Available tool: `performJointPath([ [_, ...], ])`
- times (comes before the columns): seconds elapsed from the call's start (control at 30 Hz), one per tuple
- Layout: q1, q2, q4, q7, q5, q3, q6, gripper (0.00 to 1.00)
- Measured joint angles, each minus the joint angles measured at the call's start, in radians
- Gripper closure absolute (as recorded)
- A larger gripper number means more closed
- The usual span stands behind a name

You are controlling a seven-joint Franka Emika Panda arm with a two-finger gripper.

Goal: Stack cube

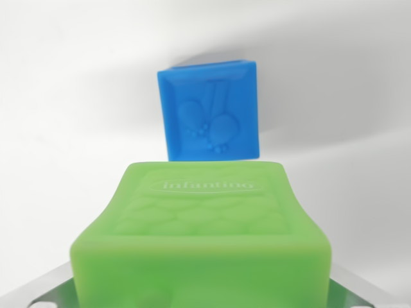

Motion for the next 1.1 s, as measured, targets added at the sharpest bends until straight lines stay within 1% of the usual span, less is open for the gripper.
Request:
performJointPath([
  [0.53, -0.019, 0.032, 0.092, -0.133, 0.000, 0.001, -0.061, 1.00],
  [0.67, -0.023, 0.039, 0.111, -0.156, 0.000, 0.001, -0.070, 1.00],
  [0.97, -0.023, 0.104, 0.112, -0.159, 0.000, 0.001, -0.019, 1.00],
  [1.1, -0.023, 0.122, 0.112, -0.159, 0.000, 0.001, 0.002, 1.00],
])
